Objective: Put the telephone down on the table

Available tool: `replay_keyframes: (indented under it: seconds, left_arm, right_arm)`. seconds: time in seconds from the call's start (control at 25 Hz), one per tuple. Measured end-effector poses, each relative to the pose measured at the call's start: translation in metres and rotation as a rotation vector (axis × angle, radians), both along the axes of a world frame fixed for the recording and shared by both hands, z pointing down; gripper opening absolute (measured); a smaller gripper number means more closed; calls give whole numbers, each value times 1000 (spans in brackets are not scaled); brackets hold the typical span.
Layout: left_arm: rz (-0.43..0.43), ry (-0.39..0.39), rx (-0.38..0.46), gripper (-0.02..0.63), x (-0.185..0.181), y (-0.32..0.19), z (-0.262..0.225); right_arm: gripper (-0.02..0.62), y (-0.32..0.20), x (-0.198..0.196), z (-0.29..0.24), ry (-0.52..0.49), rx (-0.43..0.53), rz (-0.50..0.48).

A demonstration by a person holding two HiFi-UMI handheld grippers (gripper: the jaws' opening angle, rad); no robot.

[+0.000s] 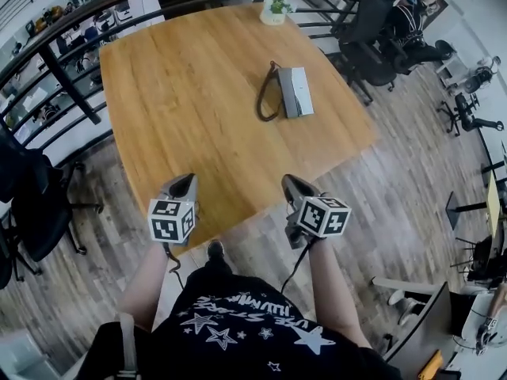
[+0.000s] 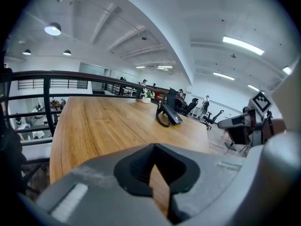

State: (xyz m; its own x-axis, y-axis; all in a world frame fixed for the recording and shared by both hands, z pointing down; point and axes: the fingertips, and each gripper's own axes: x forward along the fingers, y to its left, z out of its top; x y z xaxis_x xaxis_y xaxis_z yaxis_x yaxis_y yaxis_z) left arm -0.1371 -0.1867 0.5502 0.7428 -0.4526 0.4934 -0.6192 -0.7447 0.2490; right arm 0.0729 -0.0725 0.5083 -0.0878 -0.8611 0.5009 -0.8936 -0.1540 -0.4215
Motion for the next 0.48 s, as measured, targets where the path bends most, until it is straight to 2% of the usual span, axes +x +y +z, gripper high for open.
replay_keyframes:
  seconds: [0.32,0.48]
  left_arm:
    - [24,14,13,2,12,49,-18]
    - [5,26,15,2,11,66,-27]
  right_arm:
    - [-2,51,-15,-7,-4,0,-35]
    - [-2,65,-22,-15,-7,14,-57]
